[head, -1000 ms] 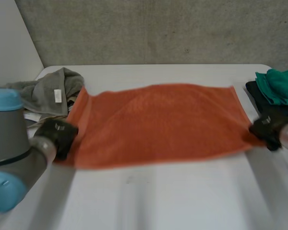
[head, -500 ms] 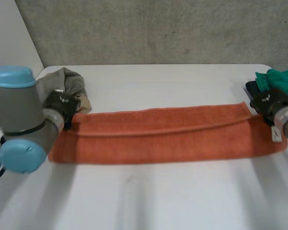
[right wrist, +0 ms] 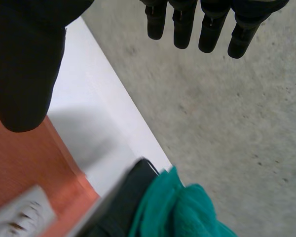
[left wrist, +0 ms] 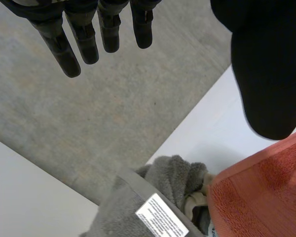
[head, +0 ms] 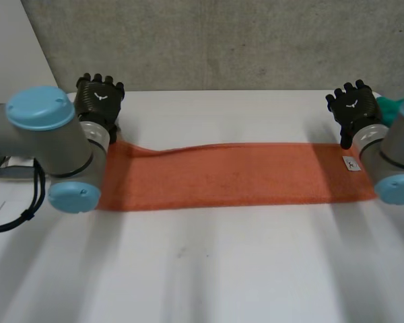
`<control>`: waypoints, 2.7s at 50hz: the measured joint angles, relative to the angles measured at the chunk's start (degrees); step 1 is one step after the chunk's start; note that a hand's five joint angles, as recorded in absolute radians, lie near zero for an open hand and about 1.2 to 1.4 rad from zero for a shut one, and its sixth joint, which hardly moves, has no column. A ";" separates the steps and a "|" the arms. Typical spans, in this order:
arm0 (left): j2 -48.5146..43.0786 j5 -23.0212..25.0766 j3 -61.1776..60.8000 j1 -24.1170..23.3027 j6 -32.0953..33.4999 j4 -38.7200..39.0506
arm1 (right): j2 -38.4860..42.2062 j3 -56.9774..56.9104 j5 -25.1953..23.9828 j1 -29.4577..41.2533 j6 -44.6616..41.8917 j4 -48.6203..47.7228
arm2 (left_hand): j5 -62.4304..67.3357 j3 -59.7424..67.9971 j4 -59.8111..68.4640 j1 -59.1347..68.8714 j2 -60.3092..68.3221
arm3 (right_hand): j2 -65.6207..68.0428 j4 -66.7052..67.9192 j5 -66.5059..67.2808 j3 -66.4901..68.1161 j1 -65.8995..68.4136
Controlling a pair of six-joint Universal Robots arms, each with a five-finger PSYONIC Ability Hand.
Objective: Fold the laundry.
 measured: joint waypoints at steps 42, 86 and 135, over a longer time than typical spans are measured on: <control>16.14 4.19 -25.32 0.03 -12.33 1.61 | -5.53 14.93 -6.59 -21.64 -7.41 10.05 | 0.00 0.00 0.00 0.00 0.00 | 53.57 56.23 55.17 55.61 38.62; 18.59 4.19 -23.32 -3.11 -15.43 1.30 | -2.67 13.30 -15.37 27.46 0.86 -7.87 | 0.00 0.00 0.00 0.00 0.00 | -0.16 -0.20 0.01 -0.05 -0.12; 17.98 3.54 -18.17 -6.70 -17.48 0.96 | -2.68 15.17 -22.46 27.67 8.06 -10.61 | 0.01 0.00 0.02 0.00 0.00 | 0.37 0.88 0.26 0.76 -0.15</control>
